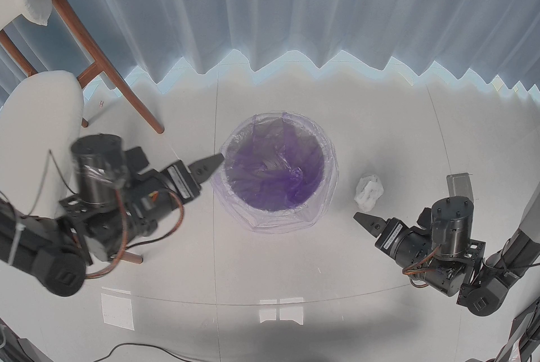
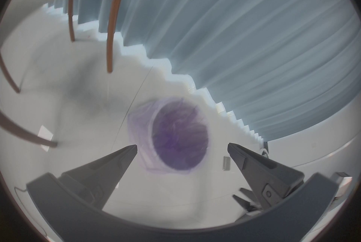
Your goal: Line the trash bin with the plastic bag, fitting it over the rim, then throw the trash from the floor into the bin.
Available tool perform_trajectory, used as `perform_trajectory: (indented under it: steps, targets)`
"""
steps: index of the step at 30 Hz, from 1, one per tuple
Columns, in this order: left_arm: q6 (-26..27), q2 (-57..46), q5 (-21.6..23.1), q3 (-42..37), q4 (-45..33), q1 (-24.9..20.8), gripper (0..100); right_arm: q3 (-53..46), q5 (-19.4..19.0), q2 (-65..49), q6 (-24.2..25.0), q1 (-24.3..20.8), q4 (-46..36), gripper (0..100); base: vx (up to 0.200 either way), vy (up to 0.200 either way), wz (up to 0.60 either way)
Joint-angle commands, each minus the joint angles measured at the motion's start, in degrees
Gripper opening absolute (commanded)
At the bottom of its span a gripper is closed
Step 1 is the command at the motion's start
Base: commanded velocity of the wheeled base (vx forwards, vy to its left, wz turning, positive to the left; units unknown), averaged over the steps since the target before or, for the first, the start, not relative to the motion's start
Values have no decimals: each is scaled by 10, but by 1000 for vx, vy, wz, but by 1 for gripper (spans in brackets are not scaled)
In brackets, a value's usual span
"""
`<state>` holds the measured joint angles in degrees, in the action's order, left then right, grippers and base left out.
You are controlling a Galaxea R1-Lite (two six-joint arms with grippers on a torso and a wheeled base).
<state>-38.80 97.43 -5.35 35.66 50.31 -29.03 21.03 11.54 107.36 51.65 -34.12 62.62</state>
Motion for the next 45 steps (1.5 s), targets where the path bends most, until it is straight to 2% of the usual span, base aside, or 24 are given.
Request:
perform_trajectory:
  steps: [1,5,6,8,13,17,22,31,32,37,39,45]
  targets:
    - [88,-408,73,-79,-97,84,100,188,-21,47,-15,-1,-154,100,0,0,0]
    - [84,-437,18,-64,-122,134,100,314,-35,59,-13,5,-323,100,0,0,0]
    - [84,-438,17,-63,-122,136,100,322,-35,62,-13,4,-335,100,0,0,0]
    - [85,-447,10,-61,-123,160,100,391,-33,92,-14,0,-422,100,0,0,0]
    - [100,-462,9,-60,-124,162,100,455,-19,143,-19,1,-436,100,0,0,0]
    - [133,-469,8,-61,-124,162,100,507,-19,178,-36,8,-443,100,0,0,0]
    - [136,-475,7,-63,-124,172,100,528,-19,212,-72,16,-460,100,0,0,0]
    - [137,-476,9,-62,-124,180,100,595,-19,275,-75,22,-457,100,0,0,0]
    - [137,-476,8,-62,-124,180,100,603,-19,283,-74,22,-458,0,0,0,0]
    - [138,-476,9,-62,-123,179,100,626,-23,300,-71,21,-453,0,0,0,0]
    - [139,-479,10,-60,-123,179,100,614,-38,293,-70,19,-455,0,0,0,0]
    - [145,-511,8,-62,-145,178,100,540,-45,222,-71,17,-452,0,0,0,0]
